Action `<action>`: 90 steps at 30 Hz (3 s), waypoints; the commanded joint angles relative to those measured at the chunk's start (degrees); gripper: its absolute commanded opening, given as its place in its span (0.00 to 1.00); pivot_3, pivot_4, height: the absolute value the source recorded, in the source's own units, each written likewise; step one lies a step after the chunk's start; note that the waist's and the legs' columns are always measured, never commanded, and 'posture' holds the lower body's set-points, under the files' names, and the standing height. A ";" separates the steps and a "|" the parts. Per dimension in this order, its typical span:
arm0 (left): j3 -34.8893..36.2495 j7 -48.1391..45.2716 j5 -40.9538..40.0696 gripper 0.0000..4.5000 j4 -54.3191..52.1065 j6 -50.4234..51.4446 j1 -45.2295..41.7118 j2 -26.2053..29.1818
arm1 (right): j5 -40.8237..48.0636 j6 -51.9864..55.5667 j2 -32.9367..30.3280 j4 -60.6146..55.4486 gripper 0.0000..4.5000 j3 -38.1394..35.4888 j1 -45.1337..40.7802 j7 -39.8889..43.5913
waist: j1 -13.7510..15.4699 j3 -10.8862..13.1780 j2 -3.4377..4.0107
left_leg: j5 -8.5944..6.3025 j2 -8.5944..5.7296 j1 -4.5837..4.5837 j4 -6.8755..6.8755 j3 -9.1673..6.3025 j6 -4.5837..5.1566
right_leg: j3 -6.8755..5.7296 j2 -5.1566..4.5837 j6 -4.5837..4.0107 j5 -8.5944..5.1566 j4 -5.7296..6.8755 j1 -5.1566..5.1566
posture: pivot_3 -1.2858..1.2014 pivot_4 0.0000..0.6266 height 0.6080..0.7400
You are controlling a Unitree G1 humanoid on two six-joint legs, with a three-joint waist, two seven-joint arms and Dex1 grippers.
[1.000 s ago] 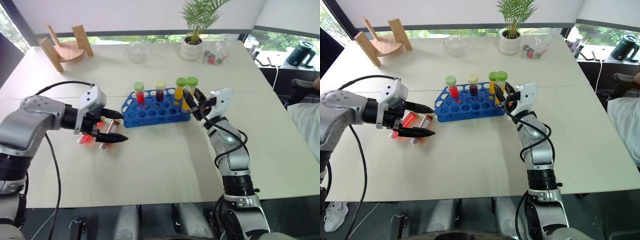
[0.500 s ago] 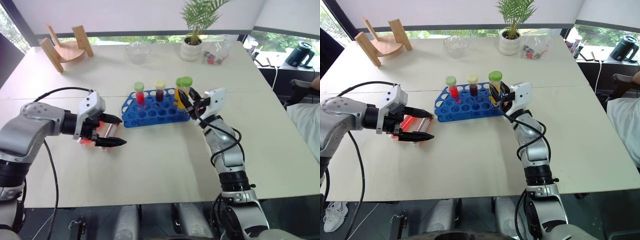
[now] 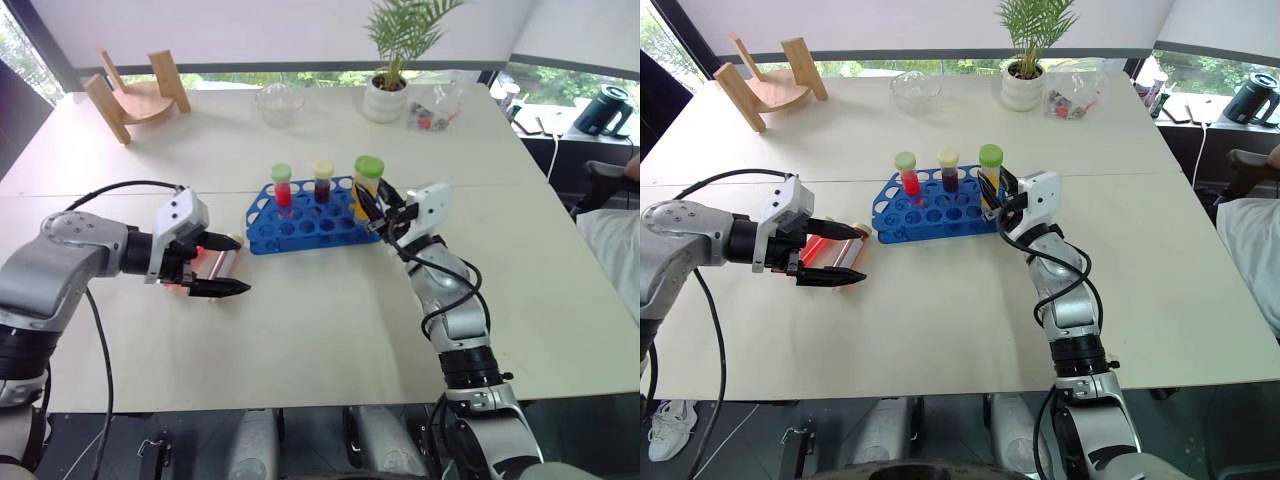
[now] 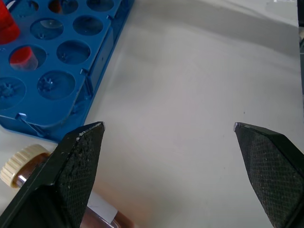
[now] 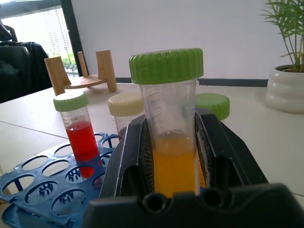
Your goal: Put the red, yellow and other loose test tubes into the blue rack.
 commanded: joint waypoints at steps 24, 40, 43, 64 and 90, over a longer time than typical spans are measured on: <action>1.10 0.03 0.25 1.00 -0.06 -1.13 -1.71 -0.54 | 0.01 -1.07 -0.88 1.47 0.41 -0.35 2.33 -0.96 | 0.06 0.01 0.01 | 0.00 -0.01 -0.03 -0.01 -0.01 0.00 | -0.01 -0.01 0.00 0.00 -0.02 -0.02 | 0.52 0.24 1.00; -5.96 19.90 5.53 1.00 15.55 39.06 -28.38 -2.82 | 16.66 24.00 -22.49 -30.46 0.98 2.39 -4.73 21.84 | 0.05 0.05 -0.04 | 0.00 -0.10 -0.07 0.09 -0.11 0.01 | -0.07 -0.03 0.07 -0.01 -0.03 0.04 | 0.52 0.24 1.00; -11.86 20.65 6.68 1.00 23.12 45.30 -36.38 -5.56 | 24.13 32.57 -30.82 -34.52 0.98 5.36 -5.52 32.32 | 0.07 0.02 -0.09 | -0.01 -0.09 0.01 0.00 -0.19 0.03 | -0.12 -0.01 0.09 -0.04 -0.09 0.14 | 0.52 0.24 1.00; -24.84 22.59 2.94 1.00 36.61 52.00 -43.36 -12.62 | 23.00 33.46 -33.99 -35.86 0.98 7.49 -1.97 36.02 | 0.09 0.07 -0.11 | -0.02 -0.10 -0.14 0.07 -0.17 0.04 | -0.09 -0.04 0.10 -0.05 -0.07 -0.03 | 0.52 0.24 1.00; -17.15 16.92 6.85 0.17 30.31 33.68 -33.40 -11.52 | 24.75 38.22 -37.72 -38.27 1.00 3.82 2.05 33.98 | 1.04 -0.05 0.03 | -0.01 -0.24 -0.05 0.10 -0.20 0.03 | -0.09 -0.16 0.12 -0.04 -0.03 0.08 | 0.52 0.24 1.00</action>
